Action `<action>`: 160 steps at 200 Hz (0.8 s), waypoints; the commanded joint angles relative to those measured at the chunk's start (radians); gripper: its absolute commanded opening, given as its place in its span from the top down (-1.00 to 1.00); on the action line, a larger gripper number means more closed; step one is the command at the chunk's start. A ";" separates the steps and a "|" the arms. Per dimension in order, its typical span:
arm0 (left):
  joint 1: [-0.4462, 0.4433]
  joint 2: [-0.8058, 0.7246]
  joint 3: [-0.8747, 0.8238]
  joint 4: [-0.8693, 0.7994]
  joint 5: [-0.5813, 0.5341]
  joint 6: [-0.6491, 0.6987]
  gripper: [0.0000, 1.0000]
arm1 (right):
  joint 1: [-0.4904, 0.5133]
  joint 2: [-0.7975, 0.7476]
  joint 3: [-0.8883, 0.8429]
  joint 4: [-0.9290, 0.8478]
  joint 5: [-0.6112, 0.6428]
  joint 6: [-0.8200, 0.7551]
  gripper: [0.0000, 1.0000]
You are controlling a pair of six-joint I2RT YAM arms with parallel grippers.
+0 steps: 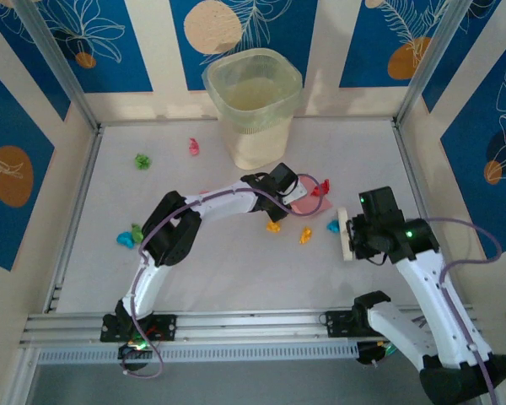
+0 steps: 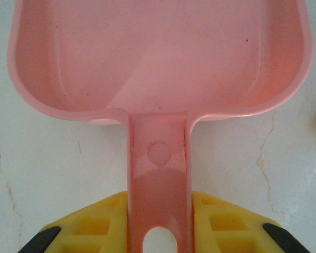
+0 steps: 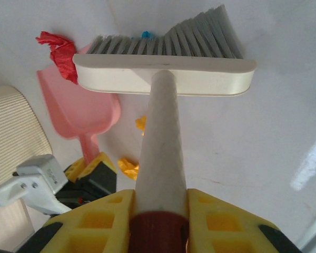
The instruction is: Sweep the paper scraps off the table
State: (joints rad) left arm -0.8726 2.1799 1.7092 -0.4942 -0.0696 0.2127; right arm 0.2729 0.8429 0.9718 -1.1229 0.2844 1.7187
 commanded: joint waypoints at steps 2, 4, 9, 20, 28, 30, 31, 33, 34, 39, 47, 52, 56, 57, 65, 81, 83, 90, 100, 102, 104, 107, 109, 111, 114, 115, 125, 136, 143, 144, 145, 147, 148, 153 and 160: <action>0.004 0.021 0.018 -0.058 -0.017 0.010 1.00 | -0.001 0.073 0.042 0.113 0.013 0.010 1.00; 0.004 0.021 0.019 -0.058 -0.018 0.010 1.00 | -0.004 0.082 0.045 0.117 0.016 0.006 1.00; 0.004 0.021 0.018 -0.059 -0.019 0.011 1.00 | -0.011 0.104 0.054 0.133 0.018 -0.010 1.00; 0.004 0.023 0.018 -0.061 -0.023 0.012 1.00 | -0.028 0.150 0.074 0.153 0.024 -0.031 1.00; 0.005 0.023 0.018 -0.061 -0.027 0.012 1.00 | -0.040 0.181 0.086 0.162 0.024 -0.038 1.00; 0.005 0.023 0.018 -0.062 -0.027 0.012 1.00 | -0.043 0.188 0.090 0.167 0.024 -0.042 1.00; 0.005 0.023 0.018 -0.062 -0.028 0.012 1.00 | -0.045 0.192 0.092 0.170 0.024 -0.046 1.00; 0.004 0.022 0.018 -0.063 -0.029 0.012 1.00 | -0.048 0.200 0.094 0.176 0.023 -0.052 1.00; 0.004 0.023 0.018 -0.064 -0.030 0.012 1.00 | -0.049 0.203 0.095 0.179 0.023 -0.054 1.00; 0.004 0.023 0.018 -0.063 -0.031 0.011 1.00 | -0.057 0.219 0.102 0.189 0.020 -0.063 1.00; 0.004 0.024 0.018 -0.063 -0.031 0.011 1.00 | -0.065 0.246 0.116 0.193 0.025 -0.070 1.00; 0.004 0.024 0.018 -0.063 -0.032 0.014 1.00 | -0.069 0.261 0.128 0.186 0.032 -0.069 1.00; 0.004 0.024 0.018 -0.064 -0.031 0.014 1.00 | -0.072 0.275 0.137 0.183 0.037 -0.072 1.00; 0.005 0.024 0.019 -0.064 -0.031 0.014 1.00 | -0.073 0.278 0.140 0.183 0.038 -0.073 1.00; 0.004 0.024 0.017 -0.064 -0.033 0.014 1.00 | -0.079 0.300 0.158 0.188 0.046 -0.091 1.00; 0.004 0.023 0.017 -0.065 -0.031 0.014 1.00 | -0.094 0.341 0.191 0.208 0.038 -0.123 1.00; 0.004 0.023 0.017 -0.064 -0.031 0.014 1.00 | -0.096 0.347 0.194 0.211 0.037 -0.128 1.00; 0.005 0.022 0.017 -0.064 -0.030 0.013 1.00 | -0.101 0.365 0.206 0.222 0.023 -0.138 1.00; 0.004 0.024 0.018 -0.063 -0.030 0.014 1.00 | -0.102 0.385 0.222 0.229 0.000 -0.154 1.00; 0.004 0.024 0.018 -0.064 -0.030 0.013 1.00 | -0.103 0.390 0.226 0.233 -0.006 -0.156 1.00; 0.004 0.024 0.018 -0.064 -0.030 0.013 1.00 | -0.103 0.395 0.228 0.236 -0.011 -0.159 1.00; 0.004 0.024 0.019 -0.064 -0.031 0.013 1.00 | -0.101 0.402 0.229 0.243 -0.020 -0.164 1.00; 0.005 0.024 0.021 -0.065 -0.032 0.014 1.00 | -0.101 0.406 0.230 0.248 -0.026 -0.167 1.00; 0.004 0.025 0.020 -0.065 -0.032 0.015 1.00 | -0.101 0.409 0.232 0.251 -0.032 -0.169 1.00; 0.004 0.026 0.020 -0.064 -0.032 0.016 1.00 | -0.099 0.415 0.233 0.257 -0.037 -0.169 1.00; 0.004 0.026 0.020 -0.064 -0.032 0.015 1.00 | -0.099 0.416 0.233 0.259 -0.039 -0.169 1.00; 0.004 0.026 0.021 -0.064 -0.032 0.016 1.00 | -0.094 0.433 0.237 0.267 -0.053 -0.169 1.00; 0.004 0.026 0.021 -0.064 -0.031 0.016 1.00 | -0.088 0.452 0.247 0.282 -0.075 -0.181 1.00; 0.004 0.026 0.021 -0.064 -0.030 0.014 1.00 | -0.087 0.464 0.256 0.285 -0.086 -0.195 1.00; 0.004 0.026 0.021 -0.064 -0.029 0.015 1.00 | -0.086 0.465 0.258 0.284 -0.088 -0.197 1.00; 0.004 0.026 0.020 -0.065 -0.029 0.015 1.00 | -0.085 0.466 0.259 0.285 -0.091 -0.198 1.00; 0.004 0.026 0.021 -0.064 -0.030 0.014 1.00 | -0.084 0.469 0.262 0.284 -0.095 -0.201 1.00; 0.004 0.026 0.021 -0.065 -0.029 0.014 1.00 | -0.083 0.470 0.264 0.285 -0.097 -0.203 1.00; 0.004 0.027 0.020 -0.065 -0.030 0.015 1.00 | -0.081 0.477 0.271 0.286 -0.105 -0.214 1.00; 0.004 0.027 0.021 -0.065 -0.030 0.015 1.00 | -0.075 0.483 0.281 0.285 -0.115 -0.230 1.00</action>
State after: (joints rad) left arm -0.8726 2.1807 1.7103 -0.4992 -0.0799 0.2127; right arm 0.1814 1.3045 1.2003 -0.8581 0.2493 1.5486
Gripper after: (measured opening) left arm 0.263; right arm 0.244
